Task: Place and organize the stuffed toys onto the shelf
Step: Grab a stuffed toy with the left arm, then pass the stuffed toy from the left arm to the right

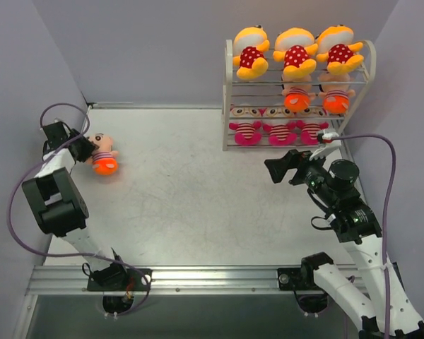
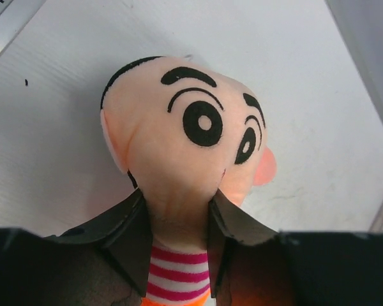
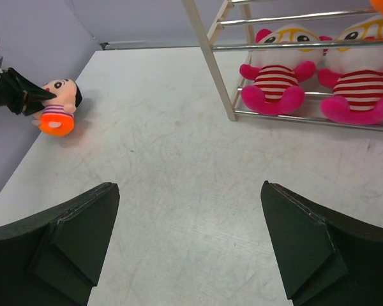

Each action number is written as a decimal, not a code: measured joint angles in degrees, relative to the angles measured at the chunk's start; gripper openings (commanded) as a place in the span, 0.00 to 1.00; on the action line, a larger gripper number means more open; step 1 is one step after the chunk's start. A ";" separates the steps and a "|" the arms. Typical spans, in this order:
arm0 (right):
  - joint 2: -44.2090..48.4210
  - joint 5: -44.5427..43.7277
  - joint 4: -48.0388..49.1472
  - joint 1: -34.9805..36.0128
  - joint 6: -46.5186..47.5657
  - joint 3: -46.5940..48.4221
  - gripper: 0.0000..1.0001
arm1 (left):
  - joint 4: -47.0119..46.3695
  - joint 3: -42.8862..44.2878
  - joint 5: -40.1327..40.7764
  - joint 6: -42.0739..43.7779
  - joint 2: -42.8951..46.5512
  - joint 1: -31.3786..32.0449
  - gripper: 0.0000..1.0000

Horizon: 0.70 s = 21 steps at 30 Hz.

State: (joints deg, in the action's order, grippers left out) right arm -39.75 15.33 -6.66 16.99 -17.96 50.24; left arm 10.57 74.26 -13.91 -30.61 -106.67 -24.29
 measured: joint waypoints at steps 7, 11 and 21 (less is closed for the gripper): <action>-7.08 1.66 1.60 5.64 -2.58 -0.50 0.99 | 0.57 -9.97 2.14 -7.56 18.71 3.30 0.17; -10.19 -2.32 4.85 15.10 -3.78 -2.64 0.99 | 1.31 -13.94 3.56 -10.19 29.59 8.70 0.16; -23.82 -13.25 17.25 34.62 -7.72 -3.67 0.96 | 5.86 -24.30 6.88 -16.22 49.83 22.43 0.16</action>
State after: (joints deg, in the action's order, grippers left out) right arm -63.57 2.09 10.59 51.62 -25.67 46.57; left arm 16.43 49.95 -7.03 -46.83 -56.84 -1.87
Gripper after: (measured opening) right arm 0.971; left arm 0.346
